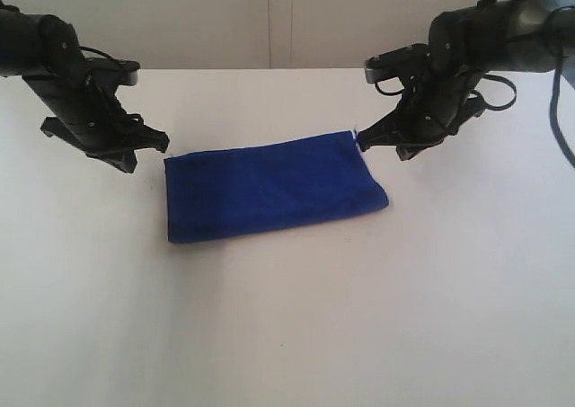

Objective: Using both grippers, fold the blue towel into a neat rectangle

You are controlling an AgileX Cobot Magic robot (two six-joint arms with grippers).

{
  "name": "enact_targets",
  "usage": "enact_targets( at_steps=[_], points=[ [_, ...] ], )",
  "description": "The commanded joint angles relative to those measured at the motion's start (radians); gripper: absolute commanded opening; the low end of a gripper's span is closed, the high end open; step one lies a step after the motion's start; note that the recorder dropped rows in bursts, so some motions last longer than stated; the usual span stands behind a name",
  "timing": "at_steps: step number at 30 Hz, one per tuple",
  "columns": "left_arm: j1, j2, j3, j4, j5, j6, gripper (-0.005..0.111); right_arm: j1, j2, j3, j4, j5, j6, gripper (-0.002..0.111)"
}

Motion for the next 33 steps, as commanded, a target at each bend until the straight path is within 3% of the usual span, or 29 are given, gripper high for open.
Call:
enact_targets(
  at_steps=[1,18,33],
  points=[
    [0.002,0.049,-0.039,-0.091,0.005,0.037,0.000,-0.005,0.049,-0.023,0.013,0.025,-0.021,0.000],
    [0.002,0.101,-0.045,-0.472,-0.143,0.312,0.000,0.050,0.082,-0.023,0.138,0.184,-0.108,0.000],
    [0.003,0.150,-0.116,-0.464,-0.144,0.336,0.000,0.057,0.057,-0.023,0.161,0.267,-0.133,0.000]
  ],
)
